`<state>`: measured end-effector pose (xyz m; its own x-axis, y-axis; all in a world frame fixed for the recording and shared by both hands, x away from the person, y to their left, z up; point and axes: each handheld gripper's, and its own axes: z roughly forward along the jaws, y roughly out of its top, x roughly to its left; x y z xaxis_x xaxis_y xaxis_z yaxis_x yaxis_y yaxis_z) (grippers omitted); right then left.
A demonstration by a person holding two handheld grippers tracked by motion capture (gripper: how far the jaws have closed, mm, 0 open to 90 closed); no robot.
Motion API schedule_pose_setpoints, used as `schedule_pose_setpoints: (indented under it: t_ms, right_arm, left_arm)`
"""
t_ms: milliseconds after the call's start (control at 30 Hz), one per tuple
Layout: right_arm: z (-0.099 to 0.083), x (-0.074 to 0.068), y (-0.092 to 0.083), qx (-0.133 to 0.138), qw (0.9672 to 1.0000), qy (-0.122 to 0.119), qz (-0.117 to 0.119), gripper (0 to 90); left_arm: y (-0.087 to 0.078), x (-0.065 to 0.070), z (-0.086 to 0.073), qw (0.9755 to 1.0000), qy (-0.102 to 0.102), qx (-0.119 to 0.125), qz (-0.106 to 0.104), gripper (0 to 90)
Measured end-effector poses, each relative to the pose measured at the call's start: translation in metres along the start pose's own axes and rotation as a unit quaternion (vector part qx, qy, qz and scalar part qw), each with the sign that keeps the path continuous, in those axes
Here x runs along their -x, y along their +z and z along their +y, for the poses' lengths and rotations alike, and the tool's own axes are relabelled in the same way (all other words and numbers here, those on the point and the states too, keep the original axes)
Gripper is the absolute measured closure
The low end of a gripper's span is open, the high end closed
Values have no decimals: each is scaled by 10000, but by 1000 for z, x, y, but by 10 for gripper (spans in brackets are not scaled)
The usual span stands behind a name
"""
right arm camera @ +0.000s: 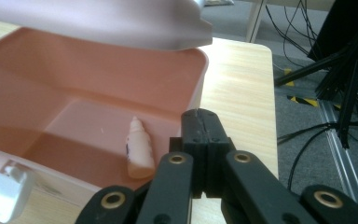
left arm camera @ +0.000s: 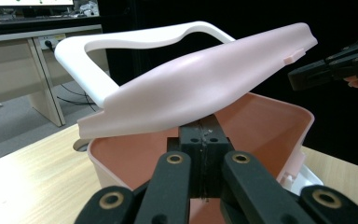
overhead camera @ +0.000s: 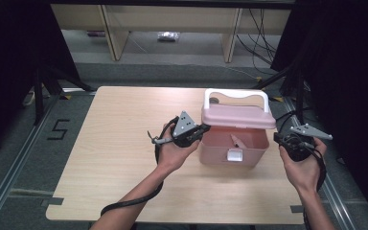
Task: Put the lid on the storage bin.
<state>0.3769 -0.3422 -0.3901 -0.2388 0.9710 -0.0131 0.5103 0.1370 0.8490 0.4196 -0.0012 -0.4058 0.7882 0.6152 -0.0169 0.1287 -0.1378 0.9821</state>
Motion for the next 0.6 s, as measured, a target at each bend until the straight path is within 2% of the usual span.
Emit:
schedule_pose_setpoints:
  t_ms: [33,67,100,133,167,200,233,267,300,333,367,400,433,467,533,567,600]
  right_arm:
    - [-1,-2,-1,-17,9998,206,55,900]
    - [-2,2,-1,2,10000,13,-5,900]
    - [-3,0,-2,-28,9998,189,31,900]
    - [-4,1,-2,11,9999,115,6,900]
    - [-6,0,-2,9,9998,180,1,900]
    - [-8,2,-2,40,9999,103,74,900]
    - [-11,0,-3,-10,9998,212,-20,900]
    - [-12,2,-2,6,9998,152,85,900]
    - [-14,-1,-3,-27,9994,335,45,900]
    - [-16,3,-1,-12,9999,112,7,900]
    - [-18,1,-1,-24,9995,309,25,900]
    - [-19,0,-1,-47,9993,362,-5,900]
    - [-20,3,-1,-19,9997,238,28,900]
    - [-21,1,-1,-80,9992,382,-5,900]
    - [-22,4,-1,-13,9997,237,5,900]
    - [-22,1,-2,-53,9991,420,23,900]
    - [-23,3,-2,-23,9996,285,17,900]
  left_arm:
    - [0,0,-1,10000,-19,-20,-1,900]
    - [0,0,-3,10000,-9,-34,-6,900]
    - [0,1,-4,10000,-40,-62,-14,900]
    - [-1,0,-6,10000,-24,-87,-20,900]
    - [-1,1,-8,9999,-52,-89,-20,900]
    - [-1,0,-9,9999,-58,-108,-26,900]
    - [-1,0,-11,9999,-64,-119,-27,900]
    - [-1,0,-12,9999,-76,-134,-31,900]
    - [-2,0,-14,9998,-66,-159,-32,900]
    - [-2,0,-14,9998,-74,-181,-32,900]
    - [-2,0,-16,9998,-62,-182,-39,900]
    - [-3,0,-17,9998,-66,-201,-35,900]
    - [-3,0,-18,9997,-58,-227,-40,900]
    - [-3,-1,-19,9997,-64,-229,-41,900]
    - [-3,-1,-21,9997,-76,-248,-38,900]
    - [-4,-1,-21,9996,-81,-266,-45,900]
    - [-4,-1,-22,9996,-90,-276,-44,900]
